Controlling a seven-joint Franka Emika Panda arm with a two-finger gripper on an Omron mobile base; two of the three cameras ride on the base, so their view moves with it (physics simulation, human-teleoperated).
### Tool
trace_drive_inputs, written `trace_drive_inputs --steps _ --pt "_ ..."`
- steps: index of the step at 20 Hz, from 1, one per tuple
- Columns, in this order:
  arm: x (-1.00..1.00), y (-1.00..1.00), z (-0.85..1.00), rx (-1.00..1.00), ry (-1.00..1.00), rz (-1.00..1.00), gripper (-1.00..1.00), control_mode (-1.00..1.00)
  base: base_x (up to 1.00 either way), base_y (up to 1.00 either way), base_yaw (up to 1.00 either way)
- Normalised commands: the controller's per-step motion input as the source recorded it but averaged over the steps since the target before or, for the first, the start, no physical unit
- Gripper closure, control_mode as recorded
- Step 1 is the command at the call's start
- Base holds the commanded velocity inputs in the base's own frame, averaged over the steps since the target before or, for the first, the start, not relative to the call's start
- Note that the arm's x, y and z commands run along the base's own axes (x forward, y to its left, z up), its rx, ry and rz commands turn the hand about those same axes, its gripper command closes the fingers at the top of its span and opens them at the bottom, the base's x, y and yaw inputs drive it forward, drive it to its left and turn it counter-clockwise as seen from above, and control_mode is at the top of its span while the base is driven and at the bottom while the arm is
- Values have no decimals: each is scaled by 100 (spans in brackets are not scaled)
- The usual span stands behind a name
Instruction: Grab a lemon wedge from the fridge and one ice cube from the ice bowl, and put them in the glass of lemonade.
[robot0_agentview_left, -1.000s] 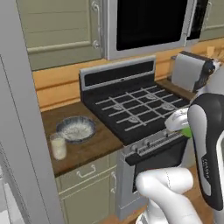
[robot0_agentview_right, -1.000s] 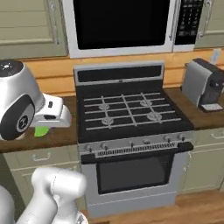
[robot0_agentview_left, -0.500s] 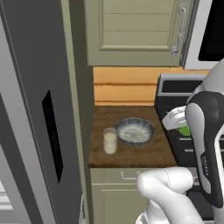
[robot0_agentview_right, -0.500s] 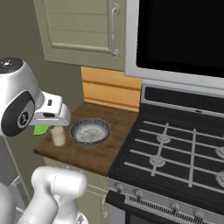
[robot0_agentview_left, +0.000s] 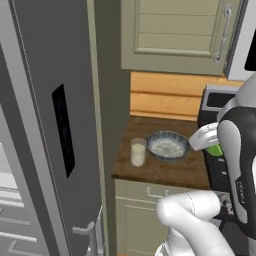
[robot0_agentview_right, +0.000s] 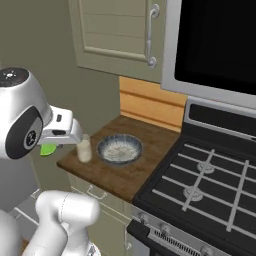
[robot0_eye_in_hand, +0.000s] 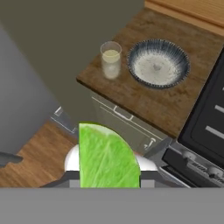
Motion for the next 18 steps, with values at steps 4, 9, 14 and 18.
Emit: trace_drive_inputs --steps 4,9,14,18 --pt "0 0 0 0 0 0 100 100 34 36 -10" --pt "0 0 0 0 0 0 100 100 25 34 -5" --pt "0 0 0 0 0 0 100 100 49 11 0" --pt "0 0 0 0 0 0 100 100 78 0 1"
